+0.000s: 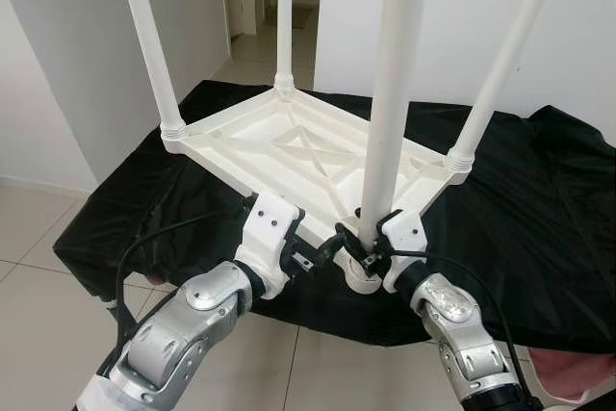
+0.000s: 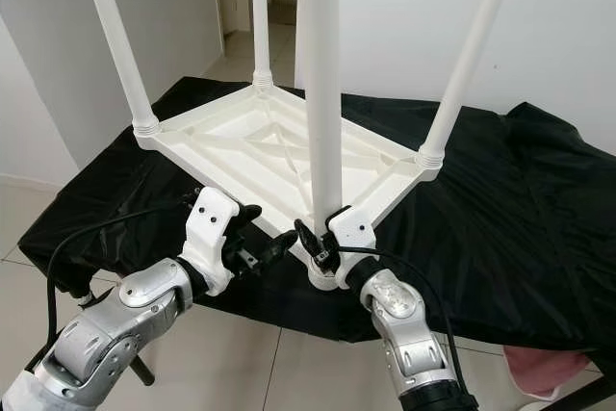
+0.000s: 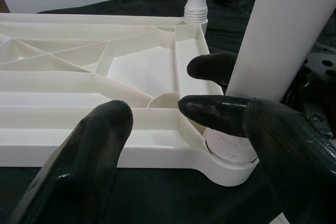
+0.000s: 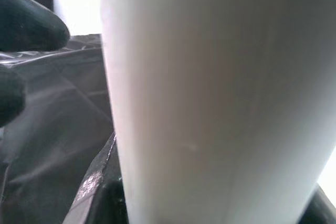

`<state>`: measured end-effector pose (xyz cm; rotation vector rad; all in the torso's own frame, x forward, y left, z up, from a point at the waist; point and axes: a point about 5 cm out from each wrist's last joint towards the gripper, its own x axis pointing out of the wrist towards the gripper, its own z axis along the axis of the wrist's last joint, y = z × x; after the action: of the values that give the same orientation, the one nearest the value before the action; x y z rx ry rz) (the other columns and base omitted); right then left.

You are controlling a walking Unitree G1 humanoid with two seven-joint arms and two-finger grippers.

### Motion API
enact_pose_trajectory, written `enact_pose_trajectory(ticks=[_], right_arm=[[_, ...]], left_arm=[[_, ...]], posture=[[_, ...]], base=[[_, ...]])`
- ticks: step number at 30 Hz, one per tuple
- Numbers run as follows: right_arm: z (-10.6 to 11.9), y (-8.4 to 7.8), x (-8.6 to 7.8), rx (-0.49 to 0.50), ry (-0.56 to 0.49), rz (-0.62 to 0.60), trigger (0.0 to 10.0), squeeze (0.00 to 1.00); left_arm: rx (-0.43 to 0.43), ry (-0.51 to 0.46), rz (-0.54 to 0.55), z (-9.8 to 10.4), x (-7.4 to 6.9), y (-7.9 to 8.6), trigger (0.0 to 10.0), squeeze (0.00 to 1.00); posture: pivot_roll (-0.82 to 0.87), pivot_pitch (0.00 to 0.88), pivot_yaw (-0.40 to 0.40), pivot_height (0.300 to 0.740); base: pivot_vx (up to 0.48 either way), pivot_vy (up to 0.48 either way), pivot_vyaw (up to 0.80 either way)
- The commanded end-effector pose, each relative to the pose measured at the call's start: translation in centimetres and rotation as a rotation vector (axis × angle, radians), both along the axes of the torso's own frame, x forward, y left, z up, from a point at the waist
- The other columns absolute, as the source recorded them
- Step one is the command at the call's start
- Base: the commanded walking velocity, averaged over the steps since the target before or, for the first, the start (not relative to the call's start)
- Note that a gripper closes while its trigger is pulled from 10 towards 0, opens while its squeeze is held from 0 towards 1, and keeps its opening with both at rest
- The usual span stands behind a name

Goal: Building children table

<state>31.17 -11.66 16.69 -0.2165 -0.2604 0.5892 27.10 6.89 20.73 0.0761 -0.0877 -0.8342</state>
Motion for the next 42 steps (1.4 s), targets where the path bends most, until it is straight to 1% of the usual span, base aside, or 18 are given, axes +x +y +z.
enact_pose_trajectory(ticks=[1,7,13,15,17,19,23,26,30,32,33,34,35,36,38,39,40,42], right_arm=[[-2.6,0.5,-0.3,-0.016,0.117,0.018,10.0,0.00],[-3.2,1.2,-0.3,0.010,0.157,0.018,10.0,0.00],[-4.1,1.1,-0.1,0.036,0.221,-0.021,10.0,0.00],[-4.1,1.1,-0.1,0.036,0.221,-0.021,10.0,0.00],[-4.4,0.9,0.0,0.056,0.251,-0.045,10.0,0.00],[-4.9,0.3,0.3,0.103,0.308,-0.105,10.0,0.00],[-5.0,0.1,0.4,0.120,0.324,-0.124,10.0,0.00],[-5.3,-0.5,0.6,0.147,0.345,-0.184,10.0,0.00],[-5.3,-0.7,0.6,0.156,0.350,-0.203,10.0,0.00],[-5.5,-1.1,0.7,0.177,0.358,-0.258,10.0,0.00],[-5.5,-1.1,0.7,0.177,0.358,-0.258,10.0,0.00],[-5.4,-1.6,0.9,0.183,0.350,-0.304,10.0,0.00],[-5.4,-1.6,0.9,0.183,0.350,-0.304,10.0,0.00],[-5.2,-2.1,1.1,0.193,0.328,-0.360,10.0,0.00],[-5.2,-2.1,1.1,0.193,0.328,-0.360,10.0,0.00],[-5.0,-2.5,1.3,0.198,0.308,-0.404,10.0,0.00],[-5.0,-2.5,1.3,0.198,0.308,-0.404,10.0,0.00],[-4.5,-3.4,1.4,0.198,0.263,-0.490,10.0,0.00]], left_arm=[[0.022,-0.007,-0.180,0.0,-1.0,-0.8,10.0,0.00],[0.025,-0.013,-0.182,0.2,-1.0,-1.0,10.0,0.00],[0.027,-0.016,-0.179,0.2,-1.0,-0.8,10.0,0.00],[0.027,-0.016,-0.179,0.2,-1.0,-0.8,10.0,0.00],[0.028,-0.017,-0.178,0.3,-1.0,-0.8,10.0,0.00],[0.029,-0.020,-0.176,0.3,-1.0,-0.8,10.0,0.00],[0.029,-0.021,-0.175,0.3,-1.0,-0.8,10.0,0.00],[0.031,-0.023,-0.178,0.3,-1.0,-0.8,10.0,0.00],[0.032,-0.024,-0.178,0.3,-1.0,-0.8,10.0,0.00],[0.033,-0.028,-0.178,0.4,-0.9,-0.8,10.0,0.00],[0.033,-0.028,-0.178,0.4,-0.9,-0.8,10.0,0.00],[0.032,-0.029,-0.177,0.4,-0.9,-0.8,10.0,0.00],[0.032,-0.029,-0.177,0.4,-0.9,-0.8,10.0,0.00],[0.030,-0.031,-0.177,0.5,-1.0,-0.8,10.0,0.00],[0.030,-0.031,-0.177,0.5,-1.0,-0.8,10.0,0.00],[0.029,-0.032,-0.177,0.5,-1.0,-0.9,10.0,0.00],[0.029,-0.032,-0.177,0.5,-1.0,-0.9,10.0,0.00],[0.029,-0.032,-0.176,0.5,-1.0,-0.9,10.0,0.00]], posture=[[0.03,0.137,0.019,0.740],[0.03,0.137,0.021,0.740],[0.04,0.137,0.021,0.740],[0.04,0.137,0.021,0.740],[0.04,0.137,0.021,0.740],[0.04,0.136,0.020,0.740],[0.04,0.136,0.020,0.740],[0.04,0.139,0.022,0.740],[0.04,0.139,0.022,0.740],[0.04,0.137,0.021,0.740],[0.04,0.137,0.021,0.740],[0.04,0.136,0.020,0.740],[0.04,0.136,0.020,0.740],[0.04,0.137,0.019,0.740],[0.04,0.137,0.019,0.740],[0.04,0.136,0.018,0.740],[0.04,0.136,0.018,0.740],[0.04,0.137,0.017,0.740]], base=[[0.000,0.000,0.00],[0.000,0.000,0.00],[0.000,0.000,0.00],[0.000,0.000,0.00],[0.000,0.000,0.00],[0.000,0.000,0.00],[0.000,0.000,0.00],[0.000,0.000,0.00],[0.000,0.000,0.00],[0.000,0.000,0.00],[0.000,0.000,0.00],[0.000,0.000,0.00],[0.000,0.000,0.00],[0.000,0.000,0.00],[0.000,0.000,0.00],[0.000,0.000,0.00],[0.000,0.000,0.00],[0.000,0.000,0.00]])
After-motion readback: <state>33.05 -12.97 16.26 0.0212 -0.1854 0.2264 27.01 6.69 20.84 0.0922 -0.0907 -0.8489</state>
